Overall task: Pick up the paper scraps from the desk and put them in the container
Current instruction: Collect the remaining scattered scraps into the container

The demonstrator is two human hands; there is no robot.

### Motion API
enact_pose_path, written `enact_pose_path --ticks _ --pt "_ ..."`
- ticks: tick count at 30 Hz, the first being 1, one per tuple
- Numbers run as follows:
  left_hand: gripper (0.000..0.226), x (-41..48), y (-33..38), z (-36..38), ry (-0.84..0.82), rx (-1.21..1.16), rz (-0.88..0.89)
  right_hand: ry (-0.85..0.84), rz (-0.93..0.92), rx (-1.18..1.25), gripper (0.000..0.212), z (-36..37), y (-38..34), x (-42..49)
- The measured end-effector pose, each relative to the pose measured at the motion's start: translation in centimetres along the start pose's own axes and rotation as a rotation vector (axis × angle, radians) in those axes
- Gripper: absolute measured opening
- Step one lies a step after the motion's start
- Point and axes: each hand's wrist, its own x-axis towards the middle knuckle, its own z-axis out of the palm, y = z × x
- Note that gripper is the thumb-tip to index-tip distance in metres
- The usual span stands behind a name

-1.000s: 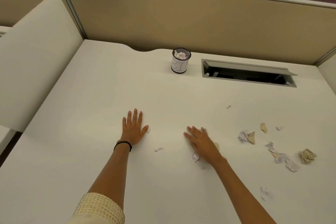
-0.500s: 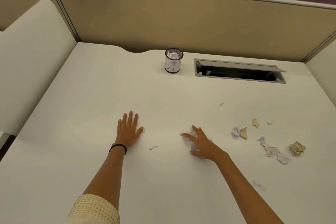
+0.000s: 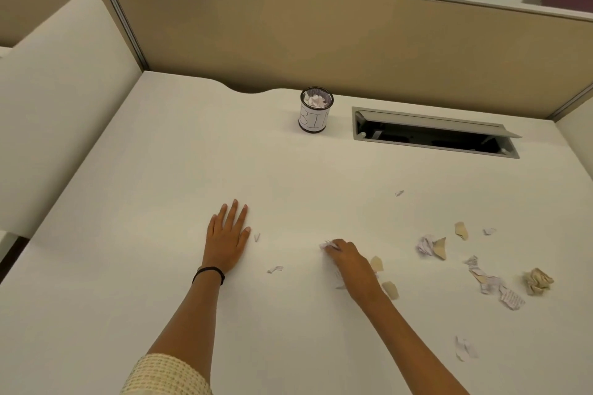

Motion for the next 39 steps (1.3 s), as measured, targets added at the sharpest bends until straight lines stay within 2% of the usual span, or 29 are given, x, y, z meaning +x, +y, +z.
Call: enact_pose_path --ticks 3,6,10,12,15,17,20,24,30,35,39 --pt "0.083 -0.1 0.1 -0.1 0.014 -0.013 0.001 0.04 0.017 0.039 0.029 -0.1 -0.4 1.0" --pt "0.067 -0.1 0.2 0.1 0.037 -0.019 -0.017 0.072 -0.035 -0.069 0.03 -0.3 -0.3 2.2" --pt "0.065 0.1 0.3 0.5 0.064 -0.059 -0.045 0.082 0.059 0.044 0.029 -1.7 0.1 4.2" --pt "0.066 0.1 0.2 0.7 0.071 -0.069 -0.047 0.097 0.152 0.16 0.024 -2.7 0.4 5.6" --pt "0.067 0.2 0.1 0.8 0.076 -0.073 -0.05 0.181 0.162 0.298 0.016 -4.5 0.5 7.5" --pt "0.066 0.2 0.1 0.9 0.079 -0.073 -0.05 0.256 0.194 0.488 0.012 -5.4 0.1 8.8" --pt "0.064 0.2 0.0 0.8 0.084 -0.076 -0.051 0.224 0.308 0.847 0.015 -6.9 -0.8 11.3" --pt "0.062 0.2 0.1 0.8 0.099 -0.087 -0.053 0.26 0.247 1.065 0.014 -10.7 -2.6 15.7" --pt "0.06 0.2 0.1 0.8 0.109 -0.107 -0.06 0.369 0.119 1.049 0.005 -17.0 -6.1 23.1" --pt "0.059 0.2 0.1 0.8 0.096 -0.105 -0.07 0.407 0.105 1.155 0.014 -19.6 -7.1 27.7" --pt "0.059 0.3 -0.1 0.9 0.084 -0.079 -0.076 0.413 0.171 0.868 0.007 -19.8 -7.7 30.8"
